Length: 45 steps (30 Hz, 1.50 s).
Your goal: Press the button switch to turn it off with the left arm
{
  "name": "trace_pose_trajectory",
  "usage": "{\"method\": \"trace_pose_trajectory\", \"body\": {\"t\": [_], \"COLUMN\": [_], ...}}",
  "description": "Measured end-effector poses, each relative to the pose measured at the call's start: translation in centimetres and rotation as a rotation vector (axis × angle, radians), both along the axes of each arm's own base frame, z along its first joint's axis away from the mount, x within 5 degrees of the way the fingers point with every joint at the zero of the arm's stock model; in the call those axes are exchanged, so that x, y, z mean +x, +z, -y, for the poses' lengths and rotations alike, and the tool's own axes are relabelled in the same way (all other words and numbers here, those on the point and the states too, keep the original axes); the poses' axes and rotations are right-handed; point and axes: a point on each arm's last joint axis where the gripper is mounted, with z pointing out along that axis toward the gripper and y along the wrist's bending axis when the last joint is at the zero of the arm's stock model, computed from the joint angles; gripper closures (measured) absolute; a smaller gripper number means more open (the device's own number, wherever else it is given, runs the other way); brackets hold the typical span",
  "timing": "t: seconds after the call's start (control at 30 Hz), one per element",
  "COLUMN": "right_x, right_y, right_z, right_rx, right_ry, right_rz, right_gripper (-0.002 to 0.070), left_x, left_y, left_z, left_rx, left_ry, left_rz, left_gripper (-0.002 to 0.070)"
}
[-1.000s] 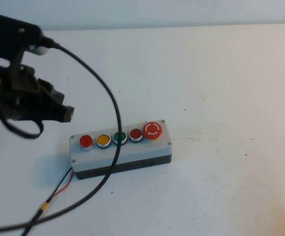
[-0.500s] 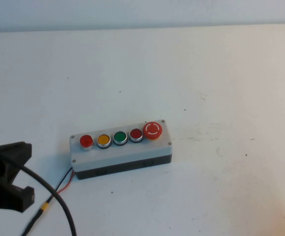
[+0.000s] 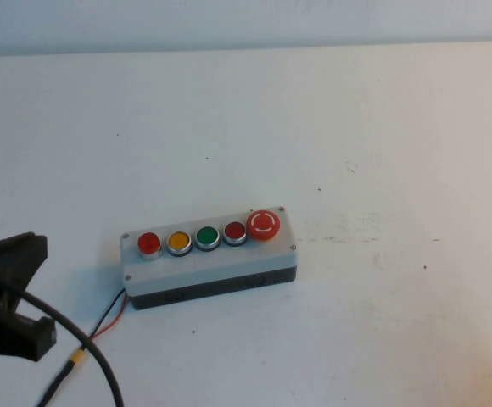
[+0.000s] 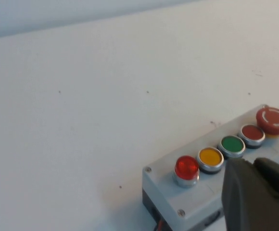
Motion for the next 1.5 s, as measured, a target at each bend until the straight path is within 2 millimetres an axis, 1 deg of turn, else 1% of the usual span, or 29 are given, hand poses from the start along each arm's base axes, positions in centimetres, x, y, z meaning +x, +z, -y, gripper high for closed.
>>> {"method": "trace_pose_trajectory", "body": {"t": [0.1, 0.2, 0.27, 0.33, 0.47, 0.57, 0.7, 0.9, 1.13, 1.2, 1.5], "right_x": [0.0, 0.0, 0.0, 0.0, 0.0, 0.0, 0.0, 0.0, 0.0, 0.0, 0.0], "right_y": [0.0, 0.0, 0.0, 0.0, 0.0, 0.0, 0.0, 0.0, 0.0, 0.0, 0.0], "right_z": [0.0, 0.0, 0.0, 0.0, 0.0, 0.0, 0.0, 0.0, 0.0, 0.0, 0.0], "right_rx": [0.0, 0.0, 0.0, 0.0, 0.0, 0.0, 0.0, 0.0, 0.0, 0.0, 0.0], "right_ry": [0.0, 0.0, 0.0, 0.0, 0.0, 0.0, 0.0, 0.0, 0.0, 0.0, 0.0], "right_rz": [0.0, 0.0, 0.0, 0.0, 0.0, 0.0, 0.0, 0.0, 0.0, 0.0, 0.0], "right_gripper": [0.0692, 0.0692, 0.0692, 0.0692, 0.0692, 0.0692, 0.0692, 0.0692, 0.0692, 0.0692, 0.0692], "left_x": [-0.7, -2.3, -3.5, -4.5, -6.0, -6.6, -6.6, -6.5, -6.9, -7.0, -7.0], "left_y": [-0.7, -1.5, -2.4, -3.7, -6.2, -7.8, -8.9, -10.8, -13.1, -13.3, -13.3], "left_z": [-0.5, -1.4, -1.9, -2.4, -3.1, -3.5, -3.6, -3.4, -3.4, -3.4, -3.4], "left_rx": [-0.028, -0.065, -0.071, -0.072, -0.082, -0.085, -0.063, -0.033, -0.004, 0.001, -0.001], "left_ry": [0.02, 0.046, 0.058, 0.063, 0.092, 0.128, 0.145, 0.126, 0.117, 0.116, 0.117], "left_rz": [0.111, 0.29, 0.421, 0.506, 0.58, 0.609, 0.56, 0.353, 0.094, 0.067, 0.065], "left_gripper": [0.0677, 0.0677, 0.0677, 0.0677, 0.0677, 0.0677, 0.0677, 0.0677, 0.0677, 0.0677, 0.0677]}}
